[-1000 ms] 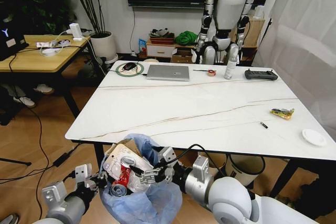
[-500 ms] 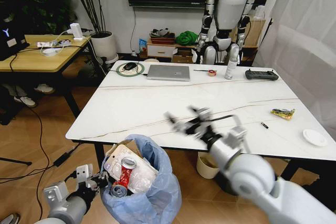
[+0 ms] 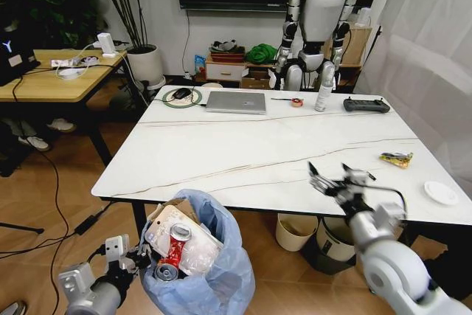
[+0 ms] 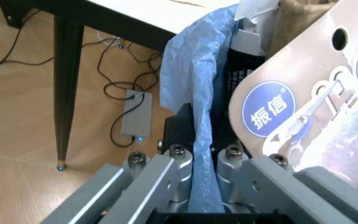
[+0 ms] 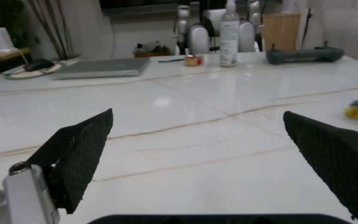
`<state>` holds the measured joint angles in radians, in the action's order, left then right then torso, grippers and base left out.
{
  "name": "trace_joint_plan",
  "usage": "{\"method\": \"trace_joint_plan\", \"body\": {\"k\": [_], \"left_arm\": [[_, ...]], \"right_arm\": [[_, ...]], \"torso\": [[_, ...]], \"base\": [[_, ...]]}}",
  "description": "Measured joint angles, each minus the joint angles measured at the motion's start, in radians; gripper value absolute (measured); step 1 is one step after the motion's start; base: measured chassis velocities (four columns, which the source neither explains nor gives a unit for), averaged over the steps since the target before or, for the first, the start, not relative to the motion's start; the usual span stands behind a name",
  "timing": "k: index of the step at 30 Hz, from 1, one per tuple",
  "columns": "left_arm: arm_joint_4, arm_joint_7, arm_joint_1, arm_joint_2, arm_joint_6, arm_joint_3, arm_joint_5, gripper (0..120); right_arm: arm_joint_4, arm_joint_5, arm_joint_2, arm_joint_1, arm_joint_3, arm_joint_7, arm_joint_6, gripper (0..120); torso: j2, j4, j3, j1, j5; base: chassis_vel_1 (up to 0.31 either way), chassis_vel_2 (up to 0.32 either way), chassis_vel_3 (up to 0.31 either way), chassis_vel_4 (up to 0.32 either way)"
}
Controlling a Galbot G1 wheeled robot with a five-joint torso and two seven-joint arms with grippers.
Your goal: Pick up the trash bin and place the trash from the table into it.
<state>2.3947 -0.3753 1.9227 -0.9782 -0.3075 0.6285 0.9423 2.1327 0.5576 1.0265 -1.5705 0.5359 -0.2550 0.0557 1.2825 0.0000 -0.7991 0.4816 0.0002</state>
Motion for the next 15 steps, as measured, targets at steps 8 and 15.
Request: {"method": "trace_joint_plan", "body": {"k": [8, 15], "left_arm": [[-0.011, 0.022, 0.033, -0.015, 0.015, -0.023, -0.048, 0], [-0.010, 0.024, 0.027, -0.017, 0.015, -0.024, -0.039, 0]], "right_arm": [[-0.043, -0.087, 0.183, -0.121, 0.074, 0.088, -0.123, 100], [-0.087, -0.115, 0.271, -0.133, 0.080, 0.142, -0.191, 100]], "torso": [[0.000, 0.0002, 0.000, 0.000, -0.0002], [0.000, 0.0002, 0.000, 0.000, -0.0001]], "base": [[0.000, 0.000, 0.000, 0.000], [0.000, 0.000, 0.000, 0.000]]}}
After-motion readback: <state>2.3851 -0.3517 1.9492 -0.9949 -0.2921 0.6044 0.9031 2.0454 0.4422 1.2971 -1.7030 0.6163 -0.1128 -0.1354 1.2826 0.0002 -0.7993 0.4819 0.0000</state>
